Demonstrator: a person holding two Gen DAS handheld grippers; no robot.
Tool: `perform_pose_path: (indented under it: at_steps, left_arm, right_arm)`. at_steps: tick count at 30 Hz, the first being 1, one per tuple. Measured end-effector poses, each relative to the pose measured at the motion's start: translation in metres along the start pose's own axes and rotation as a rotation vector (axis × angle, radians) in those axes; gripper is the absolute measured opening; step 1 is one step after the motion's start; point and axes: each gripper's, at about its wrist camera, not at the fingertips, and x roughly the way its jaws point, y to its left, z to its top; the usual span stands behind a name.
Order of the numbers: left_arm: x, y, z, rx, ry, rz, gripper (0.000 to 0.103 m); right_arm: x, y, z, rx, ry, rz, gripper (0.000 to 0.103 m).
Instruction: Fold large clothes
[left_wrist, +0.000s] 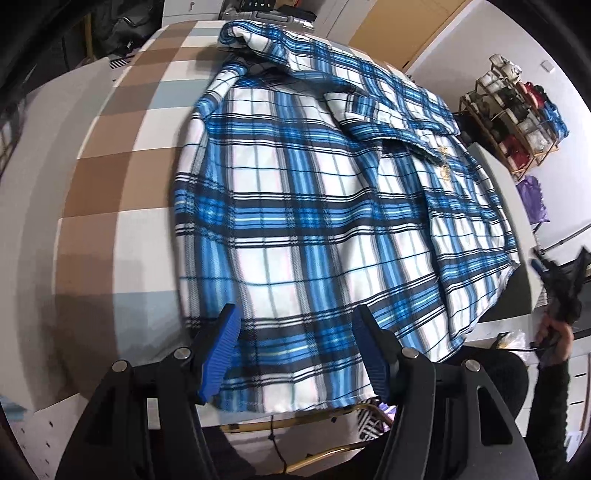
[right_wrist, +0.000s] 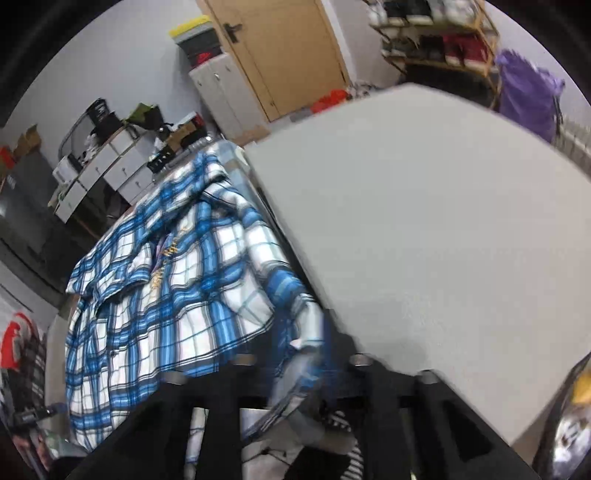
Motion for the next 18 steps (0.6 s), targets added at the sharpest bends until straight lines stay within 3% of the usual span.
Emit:
perform_pose_path:
  at_steps: [2,7,11,13,14,16,18]
  left_arm:
    - [-0.004,0.003,-0.002,-0.013,-0.017,0.028,0.057]
    - [-0.005,0.01,-0.004,-0.03,-0.032,0.089,0.057]
    - [0.008,0.012,-0.011,-0.033,0.014,0.103,0.058]
    - [0.021,0.012,-0.016,-0.023,0.068,0.146,0.057]
    - [0.021,0.009,-0.018,-0.006,0.053,0.156,0.059]
    - [0.024,0.004,-0.018,0.023,0.066,0.184,0.06]
    - [0.026,0.003,-0.016,0.02,0.07,0.193,0.061]
  right_arm:
    - [-0.023,0.018,0.001,-0.036,-0.09,0.005,0.093]
    - [-0.042,0.084,0.003,-0.168,-0.15,0.173,0.103]
    - [-0.021,0.16,-0.01,-0.323,-0.085,0.296,0.103]
    - [-0.002,0.195,-0.023,-0.401,-0.026,0.343,0.103]
    - [0.007,0.209,-0.03,-0.442,0.005,0.357,0.103]
    - [0.032,0.24,-0.052,-0.557,0.073,0.341,0.103]
    - [0.058,0.258,-0.07,-0.639,0.139,0.261,0.103]
